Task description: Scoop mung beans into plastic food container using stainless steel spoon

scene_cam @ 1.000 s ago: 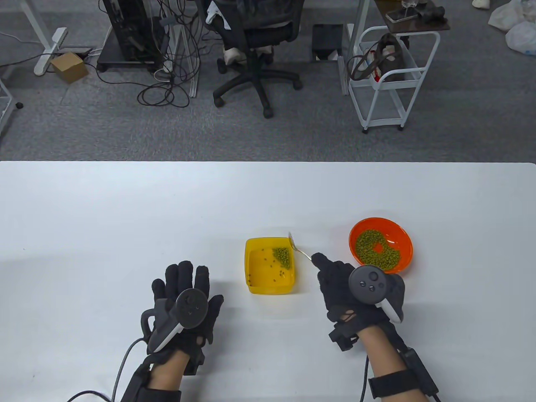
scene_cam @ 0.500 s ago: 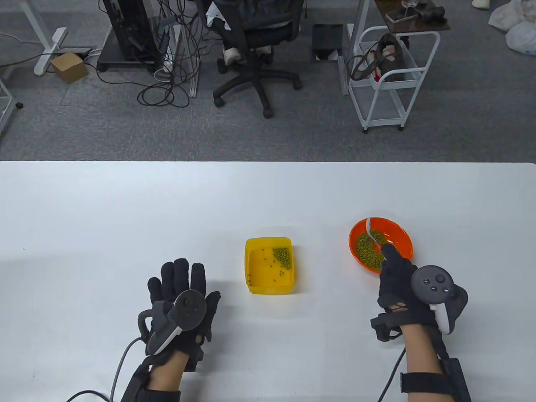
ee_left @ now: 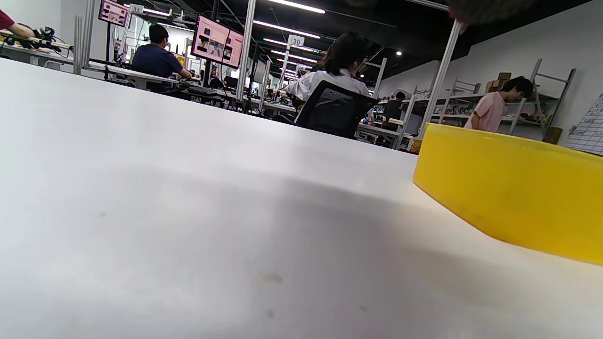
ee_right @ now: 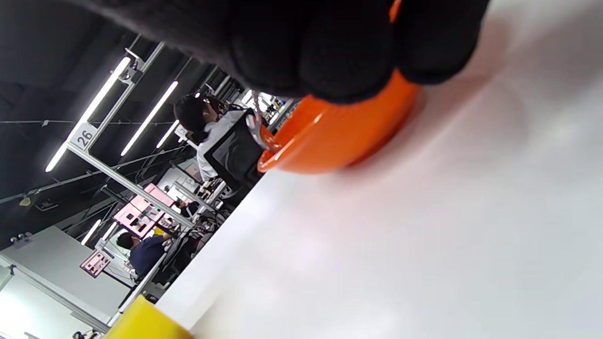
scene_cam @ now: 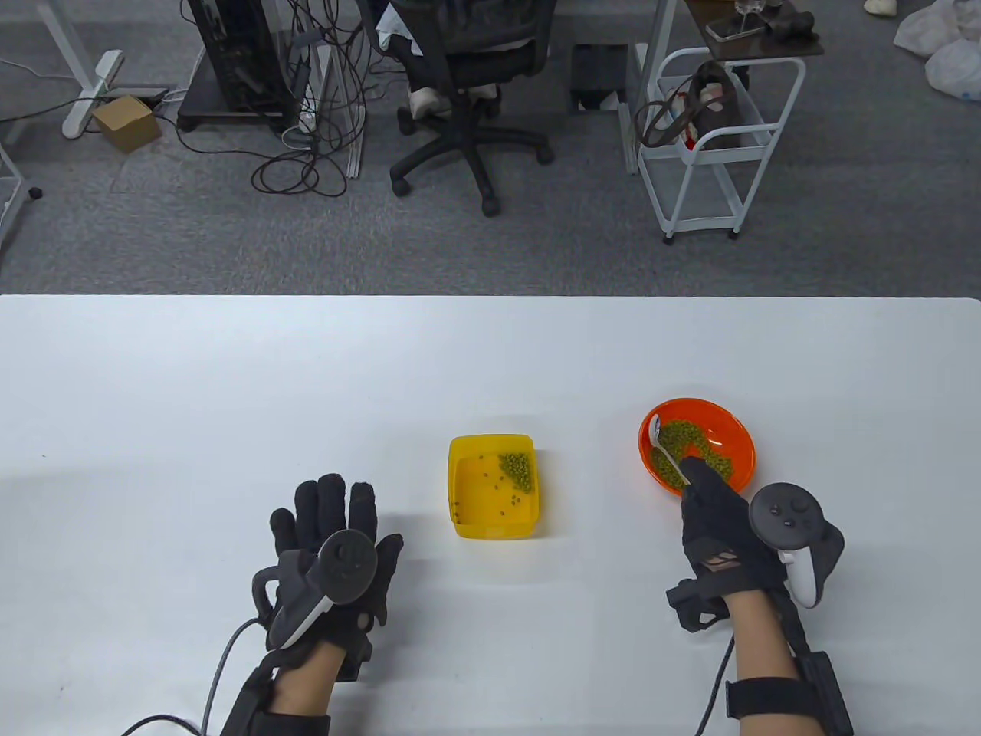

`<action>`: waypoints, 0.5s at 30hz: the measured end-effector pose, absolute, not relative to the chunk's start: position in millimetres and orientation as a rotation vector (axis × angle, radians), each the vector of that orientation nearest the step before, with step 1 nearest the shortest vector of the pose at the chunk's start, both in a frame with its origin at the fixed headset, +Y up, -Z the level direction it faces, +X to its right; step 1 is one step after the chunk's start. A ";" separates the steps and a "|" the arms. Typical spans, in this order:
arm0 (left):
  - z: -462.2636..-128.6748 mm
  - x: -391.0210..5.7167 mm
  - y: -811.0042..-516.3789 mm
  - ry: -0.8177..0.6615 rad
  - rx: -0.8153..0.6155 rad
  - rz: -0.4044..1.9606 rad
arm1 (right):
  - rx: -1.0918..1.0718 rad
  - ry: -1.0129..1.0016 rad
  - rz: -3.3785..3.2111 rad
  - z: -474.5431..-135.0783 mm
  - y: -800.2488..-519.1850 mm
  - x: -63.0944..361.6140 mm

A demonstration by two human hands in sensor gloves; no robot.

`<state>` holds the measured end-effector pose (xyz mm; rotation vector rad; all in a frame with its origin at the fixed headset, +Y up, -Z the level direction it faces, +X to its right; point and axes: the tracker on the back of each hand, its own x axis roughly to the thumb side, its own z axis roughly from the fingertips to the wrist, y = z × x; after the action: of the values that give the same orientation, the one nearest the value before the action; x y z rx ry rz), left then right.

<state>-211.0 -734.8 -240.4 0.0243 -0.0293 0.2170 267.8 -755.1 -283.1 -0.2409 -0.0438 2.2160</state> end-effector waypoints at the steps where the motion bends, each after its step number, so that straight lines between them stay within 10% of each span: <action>1: -240.3 -210.9 -734.6 -0.030 0.023 0.217 | -0.252 -0.028 2.206 -283.2 -756.5 268.7; 15: -240.3 -210.5 -734.3 -0.030 0.013 0.220 | -0.380 -0.017 2.837 -281.6 -746.4 260.8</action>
<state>-210.5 -734.3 -240.3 0.0125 -0.0298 0.2196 260.8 -746.4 -281.6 -0.3797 -0.0170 2.8367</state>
